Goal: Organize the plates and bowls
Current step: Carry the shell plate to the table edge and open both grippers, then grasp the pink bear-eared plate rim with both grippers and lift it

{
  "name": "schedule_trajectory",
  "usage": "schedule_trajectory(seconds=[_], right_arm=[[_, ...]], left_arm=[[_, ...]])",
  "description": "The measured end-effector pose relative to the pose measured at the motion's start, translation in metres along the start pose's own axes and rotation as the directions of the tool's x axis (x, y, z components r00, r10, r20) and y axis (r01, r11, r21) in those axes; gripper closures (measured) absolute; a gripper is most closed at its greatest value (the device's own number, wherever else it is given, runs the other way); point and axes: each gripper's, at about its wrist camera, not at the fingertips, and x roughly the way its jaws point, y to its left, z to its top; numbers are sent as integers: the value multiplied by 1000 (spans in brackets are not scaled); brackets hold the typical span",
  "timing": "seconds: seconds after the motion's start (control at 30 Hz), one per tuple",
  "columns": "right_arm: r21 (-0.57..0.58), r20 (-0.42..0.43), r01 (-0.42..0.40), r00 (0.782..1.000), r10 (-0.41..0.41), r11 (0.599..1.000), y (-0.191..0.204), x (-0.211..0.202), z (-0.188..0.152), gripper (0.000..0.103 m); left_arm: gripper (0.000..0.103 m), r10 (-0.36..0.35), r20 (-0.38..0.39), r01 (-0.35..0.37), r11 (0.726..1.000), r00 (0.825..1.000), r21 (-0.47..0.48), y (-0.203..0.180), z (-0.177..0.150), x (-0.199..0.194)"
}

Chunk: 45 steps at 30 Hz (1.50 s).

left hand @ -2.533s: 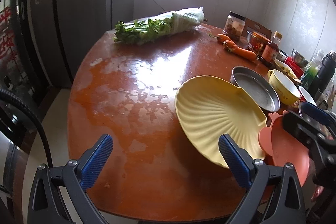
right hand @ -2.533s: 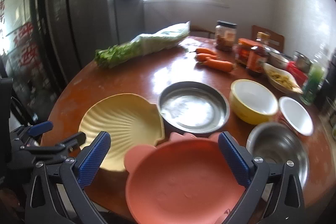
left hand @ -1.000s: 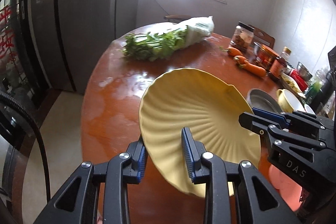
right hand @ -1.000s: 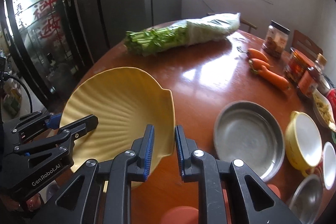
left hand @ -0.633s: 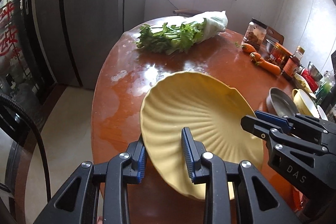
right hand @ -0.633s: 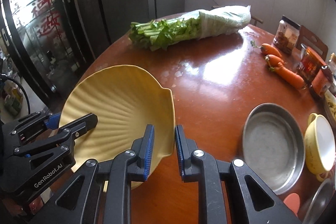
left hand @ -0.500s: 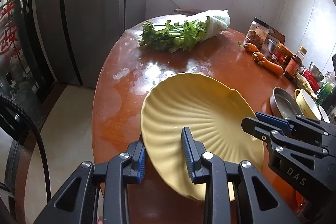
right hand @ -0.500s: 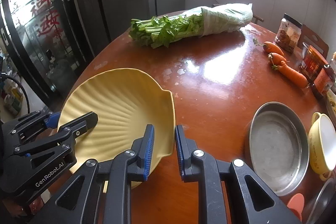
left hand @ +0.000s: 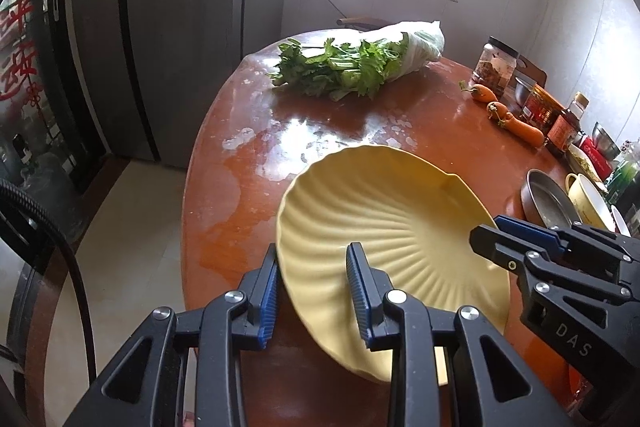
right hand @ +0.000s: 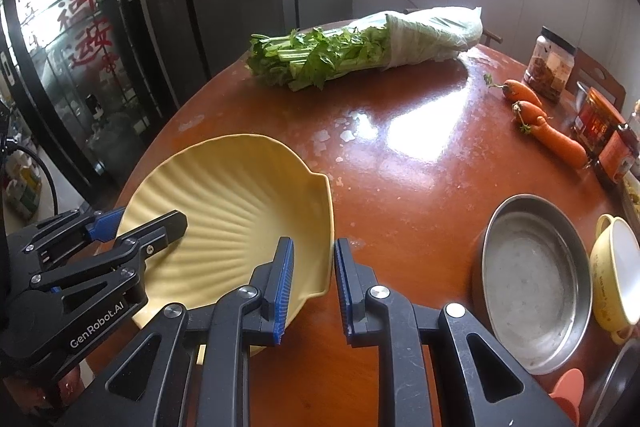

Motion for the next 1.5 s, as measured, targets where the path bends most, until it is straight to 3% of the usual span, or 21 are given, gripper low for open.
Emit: schedule_trajectory(seconds=[0.23,0.37,0.83,1.17,1.5], right_arm=[[12,22,9,1000,-9,1000,-5,-9,-3,78],[28,59,8,998,-10,1000,-10,-27,-5,70],[91,224,31,973,-51,995,-36,-128,-38,57],[162,277,115,948,-157,980,-63,-193,-91,50],[216,251,181,939,-234,959,-85,-213,-133,49]], left_arm=[[62,8,33,-7,1000,999,-14,3,0,-14],[53,0,72,0,1000,997,-6,-1,2,-32],[42,-93,159,77,992,983,104,-62,-7,-89],[40,-164,145,130,967,976,219,-122,-29,-109],[37,-190,108,150,942,976,301,-167,-52,-113]])
